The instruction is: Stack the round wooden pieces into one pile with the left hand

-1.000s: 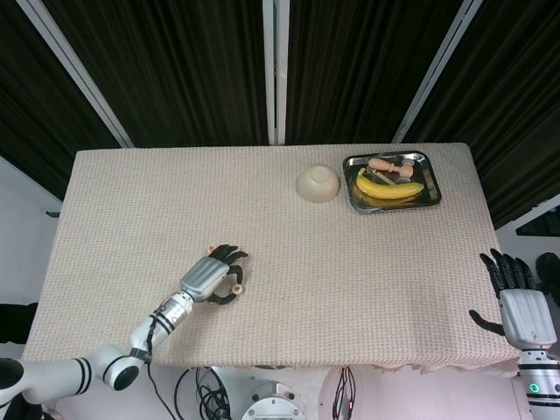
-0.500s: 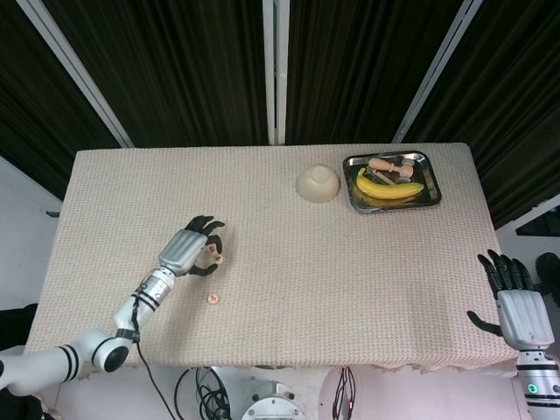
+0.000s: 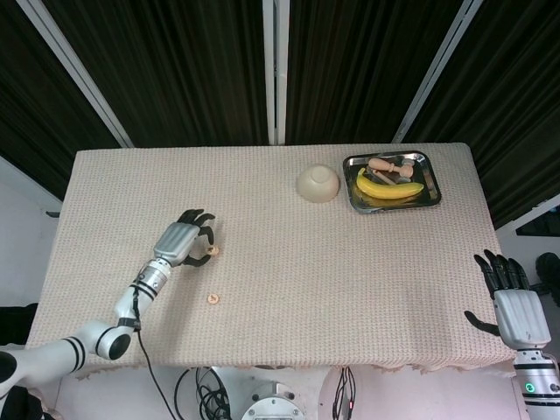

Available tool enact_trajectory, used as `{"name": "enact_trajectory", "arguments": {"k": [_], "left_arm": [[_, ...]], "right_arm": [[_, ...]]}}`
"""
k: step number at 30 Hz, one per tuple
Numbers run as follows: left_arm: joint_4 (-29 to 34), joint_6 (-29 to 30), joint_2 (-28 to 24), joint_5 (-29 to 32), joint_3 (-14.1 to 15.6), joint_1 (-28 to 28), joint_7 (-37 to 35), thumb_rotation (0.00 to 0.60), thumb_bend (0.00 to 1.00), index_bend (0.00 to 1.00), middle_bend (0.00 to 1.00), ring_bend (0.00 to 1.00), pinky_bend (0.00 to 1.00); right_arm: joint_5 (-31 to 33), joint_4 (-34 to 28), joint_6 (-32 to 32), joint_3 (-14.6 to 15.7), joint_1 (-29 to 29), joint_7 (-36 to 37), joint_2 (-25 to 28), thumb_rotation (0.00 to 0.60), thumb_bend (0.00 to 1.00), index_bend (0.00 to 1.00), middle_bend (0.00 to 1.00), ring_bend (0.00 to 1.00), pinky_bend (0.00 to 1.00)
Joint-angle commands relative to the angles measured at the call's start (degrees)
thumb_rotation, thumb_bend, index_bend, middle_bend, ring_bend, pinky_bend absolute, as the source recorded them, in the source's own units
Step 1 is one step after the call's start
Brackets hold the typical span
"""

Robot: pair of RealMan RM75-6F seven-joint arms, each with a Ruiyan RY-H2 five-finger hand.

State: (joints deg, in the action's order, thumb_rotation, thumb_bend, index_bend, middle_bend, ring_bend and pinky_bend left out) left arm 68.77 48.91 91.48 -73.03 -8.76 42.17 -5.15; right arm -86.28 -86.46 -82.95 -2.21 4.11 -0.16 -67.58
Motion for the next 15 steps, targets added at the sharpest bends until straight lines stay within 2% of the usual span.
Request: {"name": "enact_trajectory", "arguments": {"k": [1,15], "left_arm": [[-0.1,0.1,0.3,-0.3,0.0,0.1,-0.4,0.600,0.31,0.52,0.13,0.00,0.00],[-1.4,0.0,0.7,-0.9,0.1,0.2,-2.4,0.600,0.31,0.49,0.13,0.00,0.00]], "right_arm": [[0.0,0.0,0.0,0.0,0.0,0.0,0.0,0.600,0.09,0.00,0.00,0.00,0.00],[0.2,-0.2,0.4,0.0,0.2,0.4,0.3,0.600,0.09,0.00,0.00,0.00,0.00]]}}
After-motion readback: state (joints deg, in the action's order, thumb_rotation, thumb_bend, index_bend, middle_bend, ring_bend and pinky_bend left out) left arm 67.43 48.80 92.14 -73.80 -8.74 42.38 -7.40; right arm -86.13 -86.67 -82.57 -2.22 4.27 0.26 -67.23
